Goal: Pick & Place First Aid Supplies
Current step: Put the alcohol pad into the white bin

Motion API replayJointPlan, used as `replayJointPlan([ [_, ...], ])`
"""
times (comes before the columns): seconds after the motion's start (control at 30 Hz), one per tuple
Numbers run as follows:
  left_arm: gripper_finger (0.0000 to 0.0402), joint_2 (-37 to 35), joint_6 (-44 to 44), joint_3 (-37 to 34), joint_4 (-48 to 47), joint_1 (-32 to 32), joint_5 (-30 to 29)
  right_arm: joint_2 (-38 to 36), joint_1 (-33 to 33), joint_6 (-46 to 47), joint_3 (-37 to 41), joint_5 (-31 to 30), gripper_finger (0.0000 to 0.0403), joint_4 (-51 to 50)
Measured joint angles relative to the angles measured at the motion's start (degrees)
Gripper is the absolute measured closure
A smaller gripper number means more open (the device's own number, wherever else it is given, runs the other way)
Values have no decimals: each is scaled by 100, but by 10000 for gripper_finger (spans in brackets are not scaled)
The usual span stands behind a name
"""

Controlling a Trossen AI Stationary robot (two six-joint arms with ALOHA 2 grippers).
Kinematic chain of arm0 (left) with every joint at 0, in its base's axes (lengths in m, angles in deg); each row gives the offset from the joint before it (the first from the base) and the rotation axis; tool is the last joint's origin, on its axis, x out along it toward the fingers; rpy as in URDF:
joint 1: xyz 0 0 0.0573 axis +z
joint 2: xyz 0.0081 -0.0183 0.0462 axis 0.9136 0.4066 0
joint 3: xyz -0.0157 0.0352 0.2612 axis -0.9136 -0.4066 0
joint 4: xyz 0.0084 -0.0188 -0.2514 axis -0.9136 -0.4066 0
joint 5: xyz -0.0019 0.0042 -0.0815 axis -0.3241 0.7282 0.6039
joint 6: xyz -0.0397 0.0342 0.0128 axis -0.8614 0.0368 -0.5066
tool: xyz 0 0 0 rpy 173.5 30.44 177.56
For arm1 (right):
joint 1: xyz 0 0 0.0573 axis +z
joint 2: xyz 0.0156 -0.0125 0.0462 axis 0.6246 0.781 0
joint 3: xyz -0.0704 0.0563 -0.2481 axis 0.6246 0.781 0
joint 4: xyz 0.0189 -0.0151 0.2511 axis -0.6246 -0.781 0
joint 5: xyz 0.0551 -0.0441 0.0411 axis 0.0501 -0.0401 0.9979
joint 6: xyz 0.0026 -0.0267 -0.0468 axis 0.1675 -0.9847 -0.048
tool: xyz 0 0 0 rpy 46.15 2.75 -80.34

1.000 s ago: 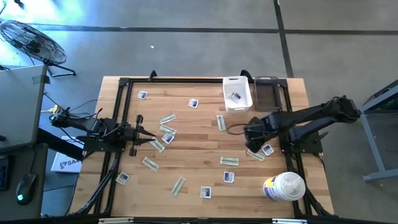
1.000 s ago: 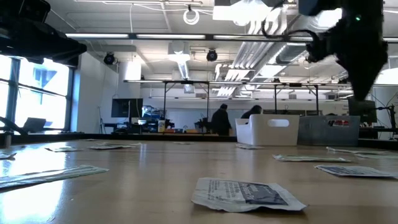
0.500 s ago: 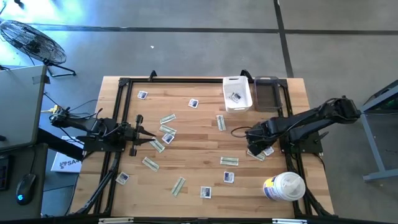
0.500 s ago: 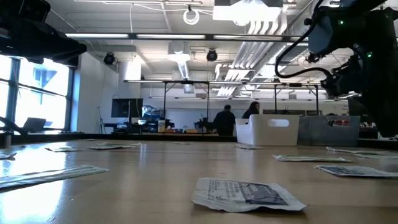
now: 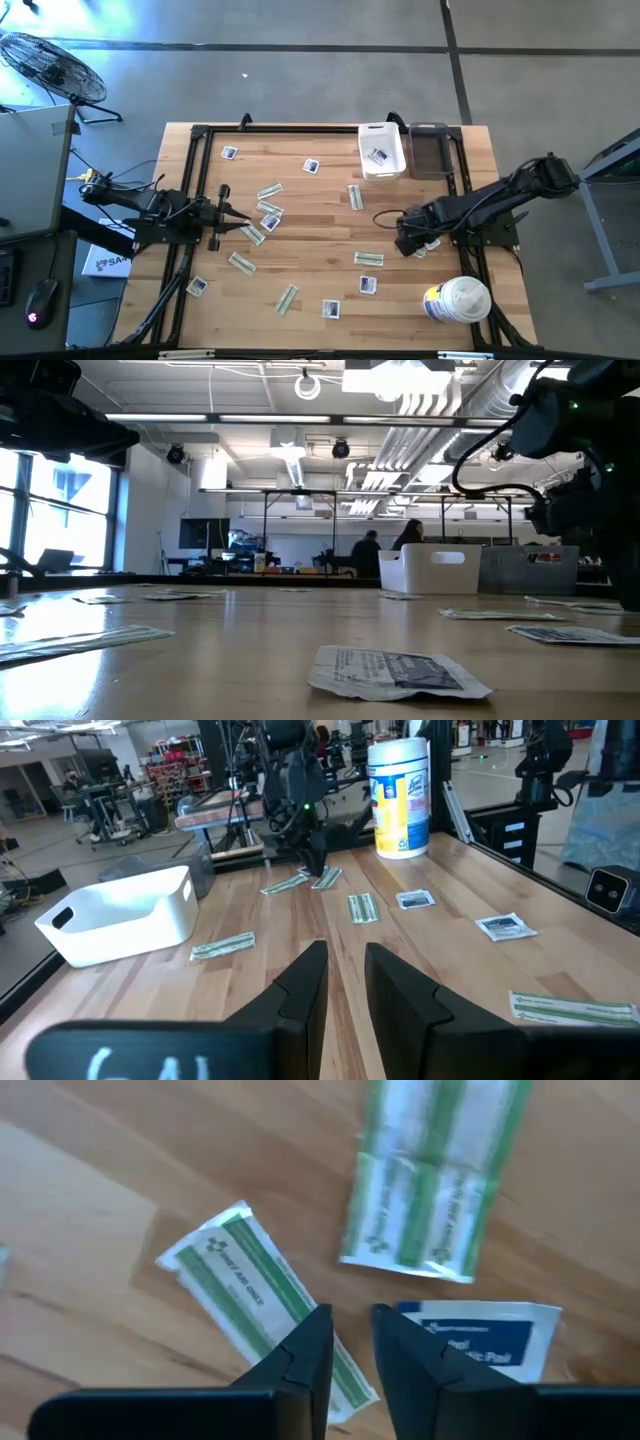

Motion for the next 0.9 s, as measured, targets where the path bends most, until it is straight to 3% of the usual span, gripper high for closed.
replayJointPlan([
  [0.5,332,0,1,0,0,0,0,2,-1,-219,-423,-165,359,-752],
  [0.9,332,1,1,-1,0,0,-1,-11,-4,-39,58,41,321,-359],
])
